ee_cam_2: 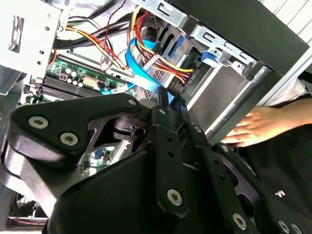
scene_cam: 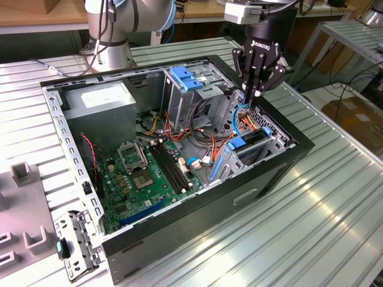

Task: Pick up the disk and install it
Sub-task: 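Insert the second disk wire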

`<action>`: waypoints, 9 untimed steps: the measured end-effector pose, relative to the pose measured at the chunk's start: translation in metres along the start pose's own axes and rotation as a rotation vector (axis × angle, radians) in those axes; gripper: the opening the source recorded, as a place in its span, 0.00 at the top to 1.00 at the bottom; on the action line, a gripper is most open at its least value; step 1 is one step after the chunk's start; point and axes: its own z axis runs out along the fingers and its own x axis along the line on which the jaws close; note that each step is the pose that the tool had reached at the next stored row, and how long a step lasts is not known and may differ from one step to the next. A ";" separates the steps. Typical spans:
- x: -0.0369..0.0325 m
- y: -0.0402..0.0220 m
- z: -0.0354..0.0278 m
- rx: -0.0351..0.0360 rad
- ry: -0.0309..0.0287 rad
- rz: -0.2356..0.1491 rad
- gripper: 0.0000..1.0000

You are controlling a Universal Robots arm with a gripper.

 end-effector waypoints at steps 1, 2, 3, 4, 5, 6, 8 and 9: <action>-0.0005 -0.0001 0.0017 0.0000 0.0000 0.000 0.76; -0.0011 -0.0002 0.0038 0.0000 0.0006 0.000 0.76; -0.0015 -0.0003 0.0053 0.0000 0.0014 0.000 0.76; -0.0020 -0.0003 0.0068 0.0001 0.0032 0.000 0.76; -0.0022 -0.0004 0.0078 0.0001 0.0052 0.000 0.76; -0.0025 -0.0004 0.0089 0.0003 0.0080 0.000 0.78; -0.0032 -0.0005 0.0112 0.0005 0.0158 0.000 0.84; -0.0032 -0.0005 0.0112 0.0005 0.0167 0.000 0.84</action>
